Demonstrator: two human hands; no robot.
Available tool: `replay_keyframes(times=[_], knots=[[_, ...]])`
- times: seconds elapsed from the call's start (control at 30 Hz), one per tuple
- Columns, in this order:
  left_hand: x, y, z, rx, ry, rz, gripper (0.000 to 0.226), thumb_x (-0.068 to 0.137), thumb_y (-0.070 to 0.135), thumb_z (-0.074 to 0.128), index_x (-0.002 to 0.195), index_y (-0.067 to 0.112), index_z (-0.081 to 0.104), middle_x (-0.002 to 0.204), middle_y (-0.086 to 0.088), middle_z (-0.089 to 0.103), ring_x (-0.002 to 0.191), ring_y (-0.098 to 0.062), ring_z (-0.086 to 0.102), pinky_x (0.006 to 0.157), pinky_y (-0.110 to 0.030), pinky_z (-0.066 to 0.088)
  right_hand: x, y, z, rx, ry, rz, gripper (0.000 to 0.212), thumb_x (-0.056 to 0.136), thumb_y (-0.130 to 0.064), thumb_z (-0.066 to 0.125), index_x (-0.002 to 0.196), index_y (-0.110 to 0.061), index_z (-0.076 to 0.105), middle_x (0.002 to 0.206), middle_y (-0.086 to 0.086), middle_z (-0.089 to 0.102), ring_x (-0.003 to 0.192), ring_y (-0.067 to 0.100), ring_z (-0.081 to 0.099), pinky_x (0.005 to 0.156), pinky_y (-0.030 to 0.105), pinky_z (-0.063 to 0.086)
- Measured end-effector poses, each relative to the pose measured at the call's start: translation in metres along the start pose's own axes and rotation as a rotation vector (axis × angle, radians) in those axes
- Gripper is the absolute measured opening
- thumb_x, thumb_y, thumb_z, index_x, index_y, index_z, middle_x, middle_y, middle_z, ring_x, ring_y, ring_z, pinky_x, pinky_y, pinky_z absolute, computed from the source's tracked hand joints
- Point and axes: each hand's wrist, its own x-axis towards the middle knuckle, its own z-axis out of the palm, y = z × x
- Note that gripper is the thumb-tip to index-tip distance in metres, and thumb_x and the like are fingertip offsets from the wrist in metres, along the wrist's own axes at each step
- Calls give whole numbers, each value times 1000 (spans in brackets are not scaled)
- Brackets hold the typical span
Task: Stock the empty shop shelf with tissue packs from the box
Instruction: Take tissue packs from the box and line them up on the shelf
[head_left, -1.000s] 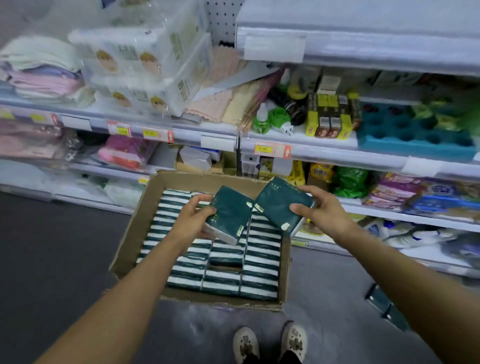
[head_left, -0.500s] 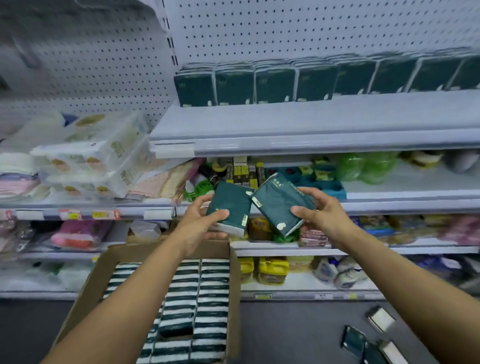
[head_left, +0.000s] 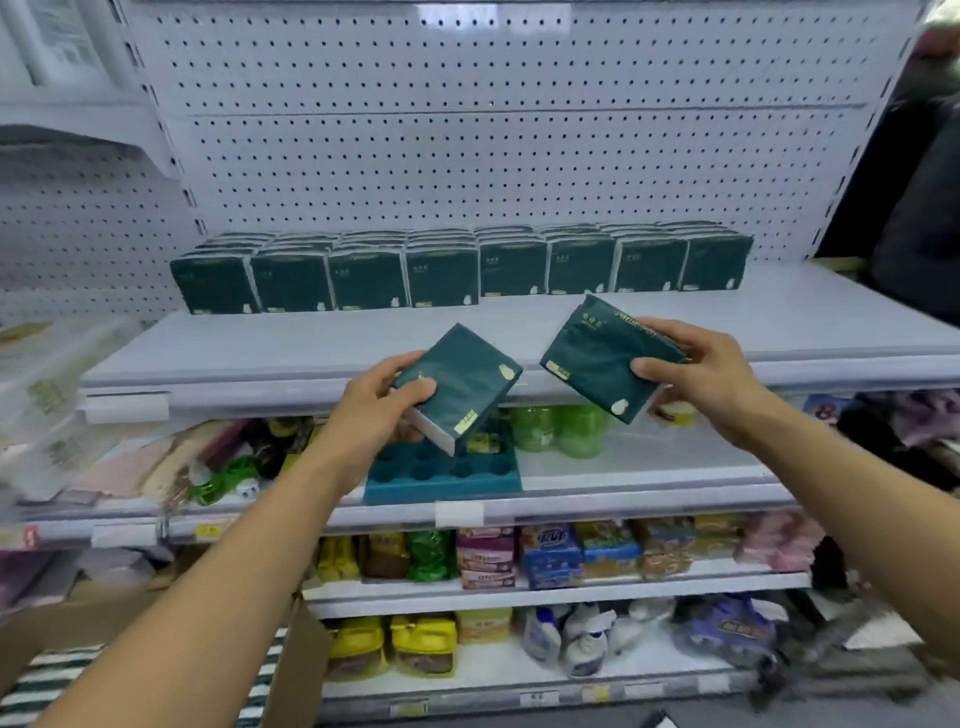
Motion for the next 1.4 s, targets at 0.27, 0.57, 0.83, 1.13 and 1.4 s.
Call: replay_keyframes(times=[0.27,0.57,0.83,1.13,1.4], knots=[[66,40,48,74,122,97,38,90,26,69,124,22,52,113,-12,63,91,-21,69,61,-29,54,69,5,-43,-182,138,-148,34,85,-3,69,111,-24,63,105,0,64,81,15,60,62,24,54],[131,32,20,206,215,144,26,89,27,72,111,29,59,114,-5,63,97,-22,64,67,-34,54,147,44,-8,-590,103,-226,39,88,-15,68,125,-24,60,119,2,49,100,18,52,90,29,43],[171,27,-3,223,51,105,28,87,18,73,113,27,67,107,-7,70,94,-23,69,70,-35,57,218,43,52,-860,139,-402,38,90,-26,67,128,-26,60,122,0,46,107,17,47,71,32,46],[200,25,-14,171,-104,77,35,85,17,74,118,25,66,105,-4,73,92,-19,72,69,-26,57,267,50,83,-1003,127,-564,36,87,-28,70,122,-24,64,118,4,52,109,22,50,61,29,43],[209,28,-2,161,-136,92,36,85,18,73,119,25,65,100,2,74,92,-17,71,70,-24,57,277,54,82,-1020,190,-764,40,79,-26,78,116,-21,67,100,8,55,87,26,55,55,32,48]])
